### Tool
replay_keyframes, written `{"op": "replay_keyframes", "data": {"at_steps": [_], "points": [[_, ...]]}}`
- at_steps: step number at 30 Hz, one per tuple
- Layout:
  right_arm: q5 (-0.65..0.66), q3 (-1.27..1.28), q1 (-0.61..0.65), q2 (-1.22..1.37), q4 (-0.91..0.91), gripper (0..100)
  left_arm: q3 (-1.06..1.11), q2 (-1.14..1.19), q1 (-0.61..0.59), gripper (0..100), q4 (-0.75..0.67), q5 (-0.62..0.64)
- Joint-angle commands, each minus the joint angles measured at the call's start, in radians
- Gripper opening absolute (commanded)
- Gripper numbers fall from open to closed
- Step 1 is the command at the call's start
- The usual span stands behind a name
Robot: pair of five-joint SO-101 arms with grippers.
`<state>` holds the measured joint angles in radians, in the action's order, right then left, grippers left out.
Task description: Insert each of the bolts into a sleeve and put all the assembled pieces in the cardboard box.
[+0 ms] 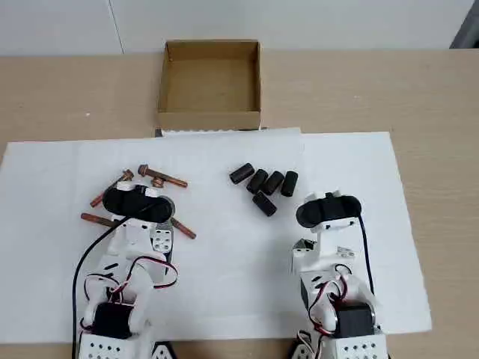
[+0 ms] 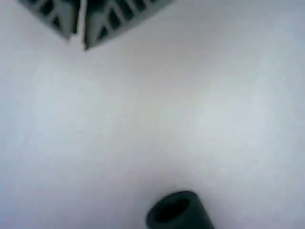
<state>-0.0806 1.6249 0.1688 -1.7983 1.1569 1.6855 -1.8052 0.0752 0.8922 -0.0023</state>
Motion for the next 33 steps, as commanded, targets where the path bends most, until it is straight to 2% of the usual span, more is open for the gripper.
{"op": "replay_keyframes", "data": {"at_steps": [1, 17, 23, 33], "points": [[-0.006, -0.008, -0.013, -0.016, -0.021, 0.3, -0.004, -0.012, 0.009, 1, 0.003, -0.003], [-0.006, -0.008, -0.013, -0.016, -0.021, 0.3, -0.015, -0.012, 0.055, 2, 0.011, -0.005], [-0.006, -0.008, -0.013, -0.016, -0.021, 0.3, -0.191, -0.012, 0.06, 14, 0.199, 0.0], [-0.006, -0.008, -0.013, -0.016, -0.021, 0.3, -0.427, -0.008, 0.055, 14, 0.358, -0.006]]}}
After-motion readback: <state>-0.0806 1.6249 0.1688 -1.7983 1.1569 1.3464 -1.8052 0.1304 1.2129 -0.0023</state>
